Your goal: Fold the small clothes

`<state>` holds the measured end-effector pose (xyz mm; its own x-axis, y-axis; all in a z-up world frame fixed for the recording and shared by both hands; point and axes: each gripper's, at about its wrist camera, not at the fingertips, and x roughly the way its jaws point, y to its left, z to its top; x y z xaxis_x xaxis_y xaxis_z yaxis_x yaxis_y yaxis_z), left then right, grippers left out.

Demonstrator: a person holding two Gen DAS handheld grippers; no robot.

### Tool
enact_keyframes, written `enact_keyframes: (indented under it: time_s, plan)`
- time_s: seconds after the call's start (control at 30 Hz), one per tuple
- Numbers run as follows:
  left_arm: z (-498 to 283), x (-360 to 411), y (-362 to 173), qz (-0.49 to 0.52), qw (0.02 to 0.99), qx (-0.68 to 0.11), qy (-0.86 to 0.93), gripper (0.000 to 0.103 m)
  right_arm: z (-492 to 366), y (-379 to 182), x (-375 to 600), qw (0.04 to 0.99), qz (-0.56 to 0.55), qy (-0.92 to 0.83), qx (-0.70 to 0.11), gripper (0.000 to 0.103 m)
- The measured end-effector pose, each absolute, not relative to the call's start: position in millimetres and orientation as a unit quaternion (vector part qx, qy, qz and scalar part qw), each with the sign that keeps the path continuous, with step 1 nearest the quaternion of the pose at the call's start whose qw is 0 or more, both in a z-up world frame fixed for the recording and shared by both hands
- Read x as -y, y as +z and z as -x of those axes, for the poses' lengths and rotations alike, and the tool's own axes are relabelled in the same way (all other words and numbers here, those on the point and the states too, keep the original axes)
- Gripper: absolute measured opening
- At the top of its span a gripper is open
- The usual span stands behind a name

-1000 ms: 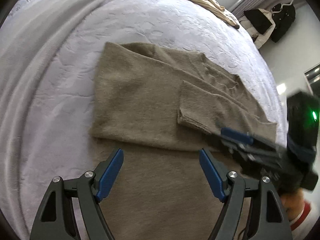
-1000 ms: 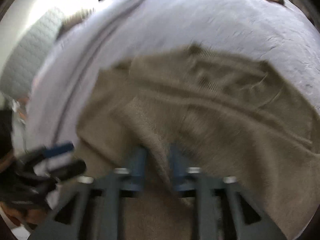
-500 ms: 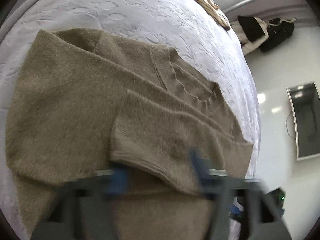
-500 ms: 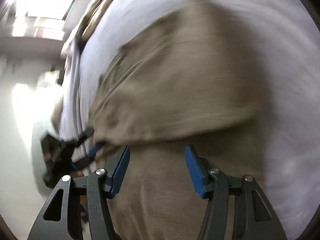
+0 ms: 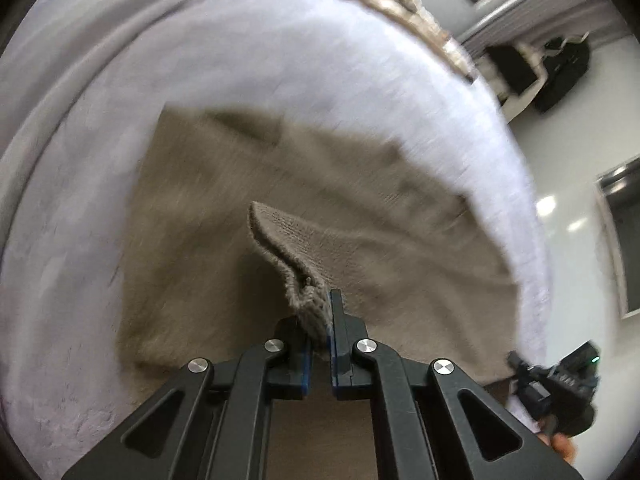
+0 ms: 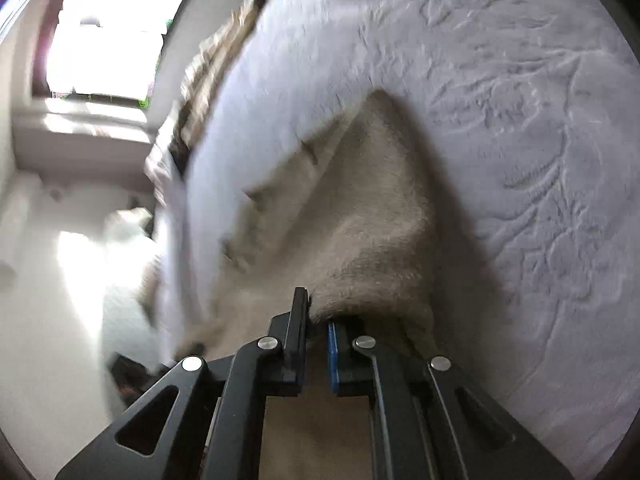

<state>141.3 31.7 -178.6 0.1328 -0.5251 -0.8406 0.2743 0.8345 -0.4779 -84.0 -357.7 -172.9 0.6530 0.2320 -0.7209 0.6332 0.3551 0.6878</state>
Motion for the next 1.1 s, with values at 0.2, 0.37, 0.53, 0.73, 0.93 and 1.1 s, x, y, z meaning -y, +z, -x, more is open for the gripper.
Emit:
enact_keyframes:
  time_s: [0.2, 0.37, 0.53, 0.73, 0.93, 1.1]
  plan:
    - [-135.8, -39.6, -187.0, 0.118, 0.739, -0.609, -0.265, 0.007, 104.4, -202.9, 368.9, 0.685, -0.599, -0.167, -0.379, 0.009]
    - [-135.0, -45.2, -164.3, 0.042, 0.772, -0.596, -0.219, 0.064, 118.0, -192.8, 377.5, 0.675, -0.61, -0.168, -0.38, 0.01]
    - [-134.7, -50.6, -151.1, -0.008, 0.786, -0.574, -0.227, 0.081, 134.5, -158.3, 384.0, 0.719, -0.544, -0.175, -0.396, 0.034]
    - [-139.8, -37.8, -155.2, -0.005, 0.783, -0.583, -0.217, 0.081, 128.9, -192.1, 408.3, 0.685, -0.57, -0.147, -0.428, 0.048]
    - [-137.2, -39.1, -162.7, -0.047, 0.786, -0.585, -0.193, 0.081, 121.6, -167.4, 405.9, 0.722, -0.479, -0.149, -0.477, 0.017]
    - [-136.1, -42.3, -160.2, -0.016, 0.778, -0.59, -0.214, 0.065, 120.0, -183.7, 405.9, 0.716, -0.456, -0.16, -0.504, 0.017]
